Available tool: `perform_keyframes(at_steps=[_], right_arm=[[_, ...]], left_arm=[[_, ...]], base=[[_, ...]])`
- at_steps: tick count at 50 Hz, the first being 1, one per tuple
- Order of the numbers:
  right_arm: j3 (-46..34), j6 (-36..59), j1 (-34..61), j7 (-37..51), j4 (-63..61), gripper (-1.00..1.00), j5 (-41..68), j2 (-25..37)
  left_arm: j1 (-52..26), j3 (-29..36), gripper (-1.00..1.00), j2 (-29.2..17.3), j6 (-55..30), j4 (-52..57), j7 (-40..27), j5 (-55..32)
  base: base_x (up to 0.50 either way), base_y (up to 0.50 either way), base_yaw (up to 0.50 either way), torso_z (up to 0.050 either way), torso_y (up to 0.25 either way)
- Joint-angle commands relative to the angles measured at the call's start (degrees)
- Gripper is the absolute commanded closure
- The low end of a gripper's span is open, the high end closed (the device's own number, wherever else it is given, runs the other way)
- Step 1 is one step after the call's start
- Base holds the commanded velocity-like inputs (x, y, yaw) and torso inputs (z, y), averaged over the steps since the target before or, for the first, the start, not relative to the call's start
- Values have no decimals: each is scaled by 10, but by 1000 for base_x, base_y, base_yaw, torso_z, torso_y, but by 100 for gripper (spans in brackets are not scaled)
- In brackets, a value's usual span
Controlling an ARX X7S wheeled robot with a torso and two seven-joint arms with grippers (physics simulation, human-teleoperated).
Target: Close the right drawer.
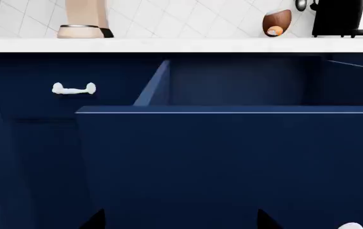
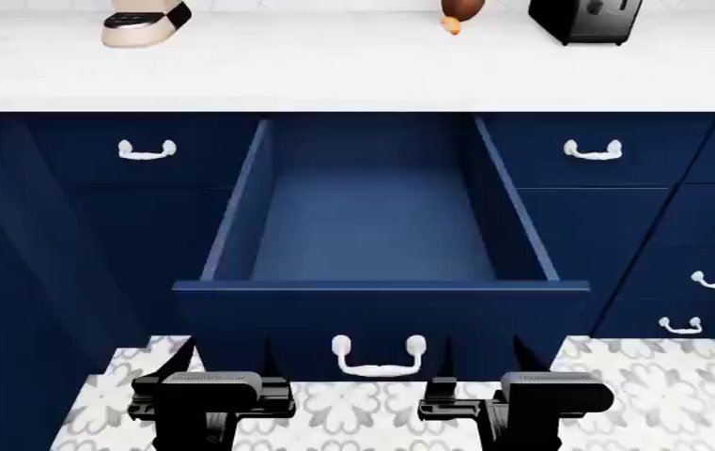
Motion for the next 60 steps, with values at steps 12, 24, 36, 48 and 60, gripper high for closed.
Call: perform_keyframes(at_steps=[12,24,36,48,60], right_arm=[[-33,10,-2,32,-15,-100,28,27],[-51,170,6,51,-216,-100,42,47],[8,532,151,85,-473,-100,111,67],[162,800,359,367,-598,-100,575,162],[158,769,372,433,-598,-100,679,205]], left_arm=[[1,30,-100,-27,-12,15,-31,-31],[-18,40,-100,-75,-233,243,-59,-11],[-244,-37,-100,-90,-769,570,-37,-100],[-482,-196,-100,-264,-860,488,-622,-939],[-488,-180,-100,-297,-826,491,-667,-989]], base=[[0,0,0,0,0],[0,0,0,0,0],[0,0,0,0,0],[0,39,83,0,0],[0,0,417,0,0]])
